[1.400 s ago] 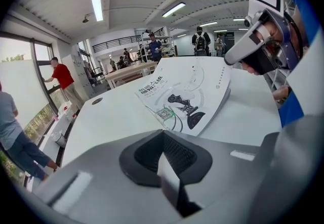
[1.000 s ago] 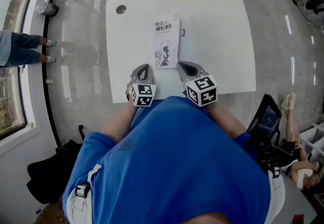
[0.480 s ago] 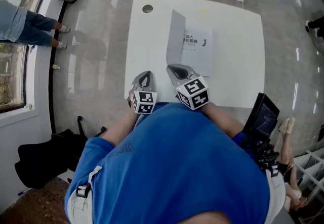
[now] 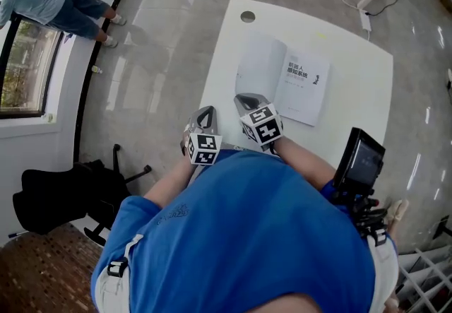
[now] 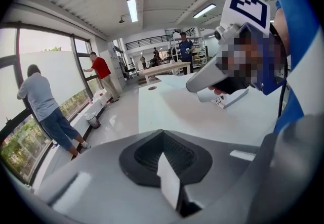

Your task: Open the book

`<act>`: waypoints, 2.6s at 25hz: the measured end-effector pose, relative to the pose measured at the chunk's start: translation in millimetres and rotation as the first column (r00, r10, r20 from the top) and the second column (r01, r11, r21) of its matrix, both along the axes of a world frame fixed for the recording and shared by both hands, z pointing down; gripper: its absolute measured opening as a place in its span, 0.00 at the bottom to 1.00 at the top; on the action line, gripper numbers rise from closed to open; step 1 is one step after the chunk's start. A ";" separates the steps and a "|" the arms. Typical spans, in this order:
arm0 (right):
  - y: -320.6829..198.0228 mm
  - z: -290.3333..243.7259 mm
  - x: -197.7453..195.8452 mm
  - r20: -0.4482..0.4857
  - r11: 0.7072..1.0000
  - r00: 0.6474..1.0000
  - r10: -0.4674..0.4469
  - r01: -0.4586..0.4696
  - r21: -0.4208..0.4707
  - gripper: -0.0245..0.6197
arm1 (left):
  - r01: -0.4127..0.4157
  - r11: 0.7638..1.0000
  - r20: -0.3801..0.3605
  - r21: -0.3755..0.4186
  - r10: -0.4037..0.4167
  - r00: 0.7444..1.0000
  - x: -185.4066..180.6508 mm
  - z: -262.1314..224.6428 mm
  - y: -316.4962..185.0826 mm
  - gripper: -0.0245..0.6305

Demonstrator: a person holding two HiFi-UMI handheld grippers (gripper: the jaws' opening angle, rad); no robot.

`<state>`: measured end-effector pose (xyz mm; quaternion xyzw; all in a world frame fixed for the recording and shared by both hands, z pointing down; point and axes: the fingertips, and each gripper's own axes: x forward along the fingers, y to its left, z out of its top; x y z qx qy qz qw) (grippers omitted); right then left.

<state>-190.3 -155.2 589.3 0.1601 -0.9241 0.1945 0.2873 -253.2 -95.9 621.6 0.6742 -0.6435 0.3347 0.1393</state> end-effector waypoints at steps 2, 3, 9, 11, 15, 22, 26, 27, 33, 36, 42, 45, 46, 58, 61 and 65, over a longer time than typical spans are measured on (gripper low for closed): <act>-6.0 9.1 -9.6 -0.021 1.000 1.000 -0.006 0.005 -0.025 0.05 | 0.010 1.000 0.003 -0.010 -0.010 1.000 -7.3 -1.8 -2.5 0.05; -6.4 12.8 -13.0 -0.033 0.999 0.999 -0.008 0.007 -0.038 0.05 | 0.013 1.000 0.005 -0.015 -0.012 1.000 -9.7 -3.6 -2.0 0.05; 4.9 40.0 -20.4 -0.119 0.994 0.993 -0.019 0.006 -0.110 0.05 | 0.007 0.999 0.012 -0.038 -0.006 1.000 -15.9 -13.2 6.6 0.05; 5.8 51.8 -23.8 -0.131 0.991 0.991 -0.019 0.001 -0.135 0.06 | -0.001 0.999 0.013 -0.044 0.002 1.000 -19.1 -9.1 4.8 0.05; 9.9 55.6 -25.4 -0.123 0.989 0.992 -0.028 0.009 -0.151 0.07 | -0.023 0.998 0.013 -0.054 0.024 1.000 -16.6 -4.5 -0.6 0.05; 25.7 50.6 -20.3 -0.081 0.975 0.993 -0.082 0.063 -0.215 0.17 | -0.077 0.996 0.012 -0.052 0.077 0.997 -4.0 -5.4 -17.3 0.05; 18.8 50.7 -5.1 -0.052 0.976 0.997 -0.049 0.037 -0.213 0.17 | -0.115 0.992 0.014 -0.052 0.116 0.993 5.6 7.2 -32.6 0.05; 14.6 50.5 2.2 -0.048 0.978 0.998 -0.028 0.017 -0.206 0.17 | -0.129 0.990 0.017 -0.053 0.130 0.991 9.5 11.7 -36.6 0.05; -20.6 39.5 83.9 -0.074 0.963 0.974 0.215 -0.224 -0.147 0.17 | -0.251 0.967 0.018 -0.036 0.251 0.968 52.9 17.2 -67.3 0.05; -40.9 34.1 140.7 -0.105 0.916 0.920 0.378 -0.388 -0.103 0.17 | -0.314 0.949 0.021 -0.031 0.314 0.949 79.6 15.3 -83.9 0.05; -66.6 42.5 254.4 -0.185 0.756 0.744 0.642 -0.655 -0.015 0.17 | -0.358 0.931 0.044 -0.079 0.362 0.931 102.4 28.6 -96.0 0.05; -69.7 51.4 287.8 -0.225 0.704 0.685 0.693 -0.710 0.006 0.17 | -0.367 0.925 0.054 -0.098 0.373 0.926 103.6 32.9 -95.3 0.05; -70.4 53.8 293.9 -0.235 0.695 0.674 0.700 -0.719 0.008 0.17 | -0.368 0.924 0.057 -0.104 0.375 0.925 103.1 33.7 -95.0 0.05; -59.7 67.2 295.0 -0.249 0.688 0.686 0.684 -0.720 -0.093 0.17 | -0.367 0.920 0.069 -0.140 0.379 0.923 100.6 38.4 -76.6 0.05; -59.8 64.7 295.2 -0.241 0.696 0.692 0.680 -0.713 -0.084 0.17 | -0.363 0.922 0.068 -0.139 0.374 0.925 101.4 41.2 -78.0 0.05; -55.3 58.9 295.1 -0.226 0.702 0.696 0.682 -0.709 -0.066 0.17 | -0.356 0.924 0.067 -0.137 0.368 0.928 102.0 44.3 -78.8 0.05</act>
